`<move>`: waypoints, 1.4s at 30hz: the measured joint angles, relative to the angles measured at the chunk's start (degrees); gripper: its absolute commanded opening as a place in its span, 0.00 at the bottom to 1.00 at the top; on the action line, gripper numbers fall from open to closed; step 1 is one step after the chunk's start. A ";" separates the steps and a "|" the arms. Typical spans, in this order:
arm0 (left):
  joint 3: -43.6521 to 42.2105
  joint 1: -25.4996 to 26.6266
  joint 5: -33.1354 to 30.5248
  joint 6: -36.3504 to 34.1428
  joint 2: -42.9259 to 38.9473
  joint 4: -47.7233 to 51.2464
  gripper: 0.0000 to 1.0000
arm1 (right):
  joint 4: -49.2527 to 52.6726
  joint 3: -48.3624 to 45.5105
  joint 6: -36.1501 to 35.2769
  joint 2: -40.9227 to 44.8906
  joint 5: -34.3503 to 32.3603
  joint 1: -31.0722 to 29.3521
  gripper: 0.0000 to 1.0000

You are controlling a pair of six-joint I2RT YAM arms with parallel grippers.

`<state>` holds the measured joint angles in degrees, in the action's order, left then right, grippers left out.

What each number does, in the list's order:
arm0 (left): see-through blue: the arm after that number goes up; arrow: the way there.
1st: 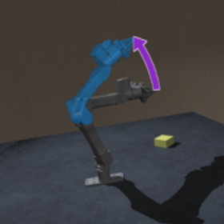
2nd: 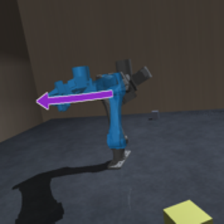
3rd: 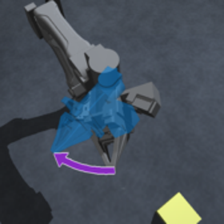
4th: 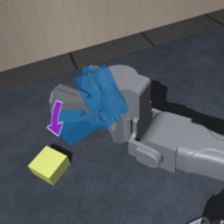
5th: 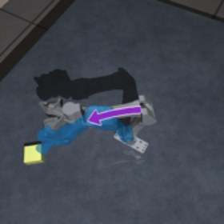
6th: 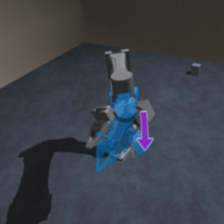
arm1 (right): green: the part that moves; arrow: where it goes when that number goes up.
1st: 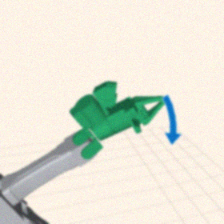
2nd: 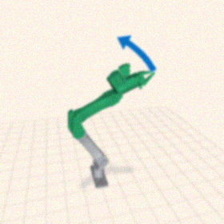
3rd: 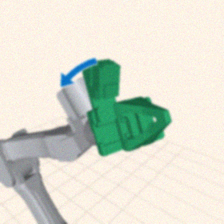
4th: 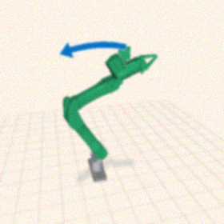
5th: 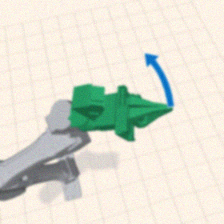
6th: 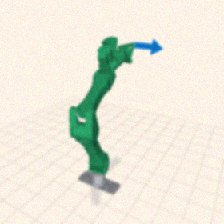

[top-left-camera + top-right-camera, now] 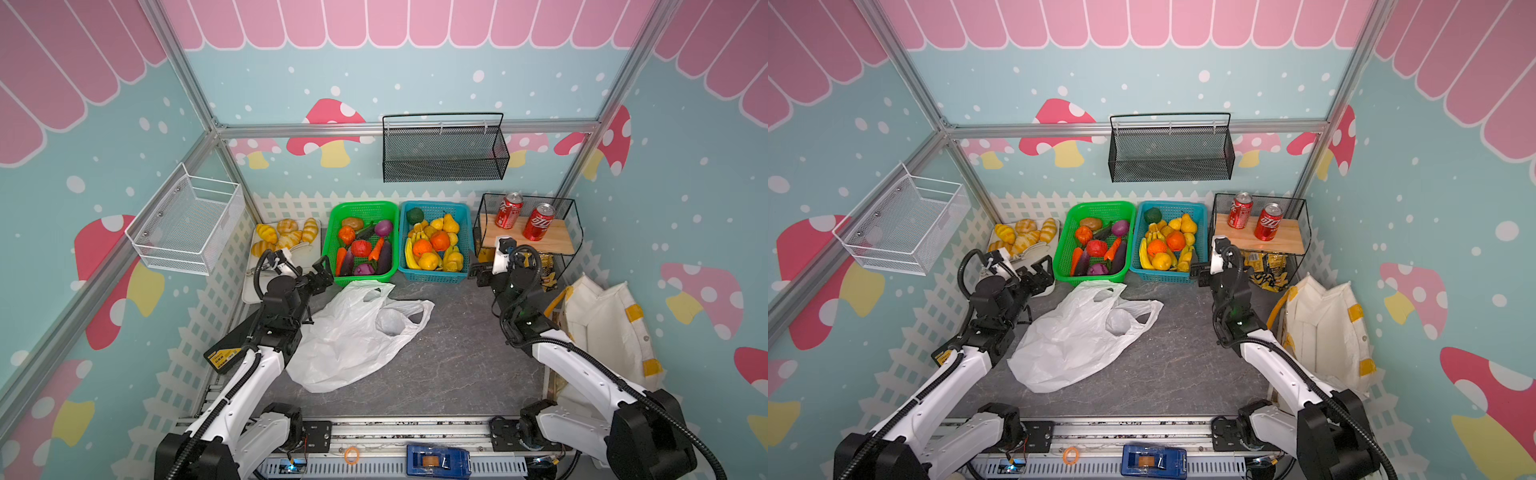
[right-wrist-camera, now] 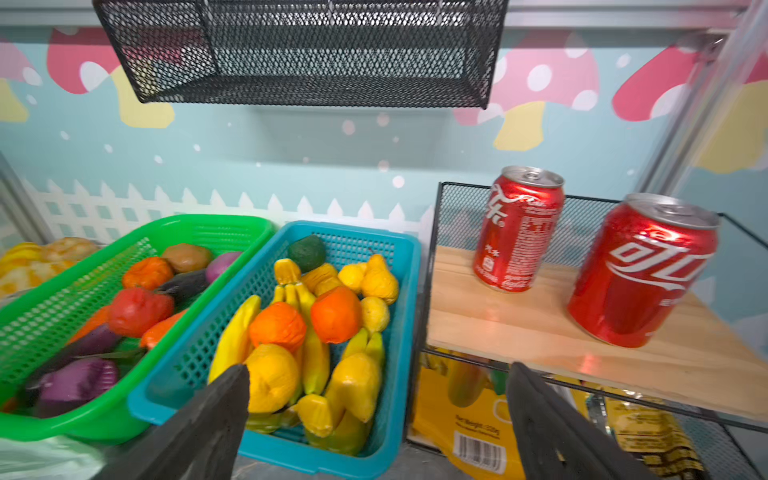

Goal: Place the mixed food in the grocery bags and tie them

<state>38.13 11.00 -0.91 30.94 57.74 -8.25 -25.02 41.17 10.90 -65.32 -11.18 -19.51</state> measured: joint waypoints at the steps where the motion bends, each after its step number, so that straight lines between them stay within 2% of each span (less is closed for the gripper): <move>1: 1.75 2.21 1.27 0.92 0.46 2.64 0.94 | 2.97 1.40 1.16 0.31 2.19 0.15 0.99; 4: 6.29 10.86 3.96 2.10 2.03 10.10 0.94 | 14.08 6.51 2.38 0.24 7.32 0.44 0.98; 7: 8.90 19.58 3.48 1.42 3.30 15.69 0.93 | 23.78 12.35 2.01 -0.66 8.26 0.44 0.97; 10: 11.34 26.49 1.09 -0.28 5.84 21.40 0.90 | 27.61 14.27 1.99 -0.15 9.60 0.50 0.95; 12: 13.25 28.68 -1.20 -1.27 8.31 25.16 0.90 | 28.52 13.94 2.10 0.31 12.50 0.48 0.92; 16: 15.34 29.53 -9.57 -4.17 12.52 32.09 0.92 | 29.70 13.75 3.13 -1.22 18.60 -0.52 0.88; 19: 17.66 29.20 -14.86 -6.84 17.25 36.41 0.79 | 29.81 13.00 3.37 -3.80 20.55 -1.88 0.88; 21: 20.33 29.11 -16.04 -8.04 22.25 37.55 0.70 | 29.55 11.72 3.63 -5.03 21.64 -2.36 0.88; 25: 24.06 29.20 -16.52 -9.55 31.91 37.05 0.62 | 28.24 8.66 4.63 -5.86 23.37 -2.40 0.88; 31: 27.65 29.16 -19.91 -12.59 39.80 36.24 0.57 | 26.05 7.37 5.11 -5.64 24.09 -2.40 0.89; 38: 31.04 28.30 -21.68 -15.32 45.29 33.86 0.58 | 25.27 6.21 5.09 -5.53 23.30 -2.40 0.89; 42: 30.99 27.76 -21.88 -16.15 46.53 33.27 0.59 | 29.88 7.17 5.03 -4.35 16.20 -2.62 0.89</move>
<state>69.12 38.76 -22.79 14.79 104.27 25.02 4.86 48.34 15.92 -69.67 5.02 -22.13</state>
